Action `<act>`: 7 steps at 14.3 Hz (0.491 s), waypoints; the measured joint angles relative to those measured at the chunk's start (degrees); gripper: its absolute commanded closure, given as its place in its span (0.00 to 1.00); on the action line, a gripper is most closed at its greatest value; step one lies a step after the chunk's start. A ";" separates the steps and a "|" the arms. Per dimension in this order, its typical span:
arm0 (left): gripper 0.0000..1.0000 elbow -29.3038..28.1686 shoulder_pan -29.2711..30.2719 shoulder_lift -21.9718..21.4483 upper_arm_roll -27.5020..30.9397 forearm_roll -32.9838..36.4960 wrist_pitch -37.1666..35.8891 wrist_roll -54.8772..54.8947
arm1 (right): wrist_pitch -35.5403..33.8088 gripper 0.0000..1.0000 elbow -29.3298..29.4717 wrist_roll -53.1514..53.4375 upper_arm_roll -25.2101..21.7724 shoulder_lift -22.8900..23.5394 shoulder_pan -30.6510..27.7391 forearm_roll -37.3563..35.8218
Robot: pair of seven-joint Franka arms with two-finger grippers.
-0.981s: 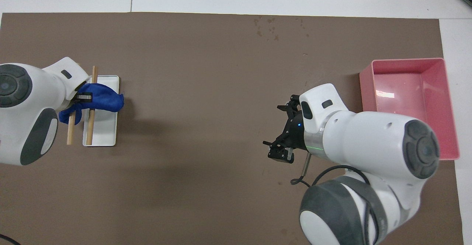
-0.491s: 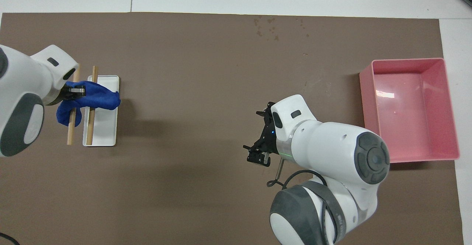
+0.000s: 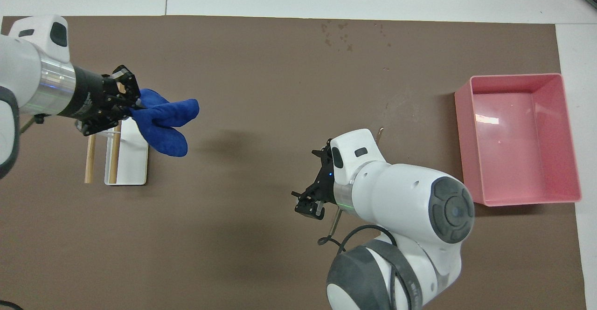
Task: Wipe water with towel using both arms
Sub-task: 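Lift the towel with the left gripper while the right gripper reaches toward it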
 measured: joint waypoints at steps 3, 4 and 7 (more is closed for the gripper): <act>1.00 -0.92 -3.58 -0.11 -0.84 -8.53 1.19 -17.74 | 0.29 0.00 0.18 4.35 0.05 0.00 2.09 0.00; 1.00 -1.94 -4.77 -0.31 -0.87 -11.02 2.28 -21.63 | 0.49 0.00 0.25 4.76 0.05 0.00 2.75 0.00; 1.00 -5.85 -8.88 -1.59 -1.03 -14.39 3.33 -28.64 | 2.85 0.00 0.64 5.01 0.07 0.06 3.47 -0.02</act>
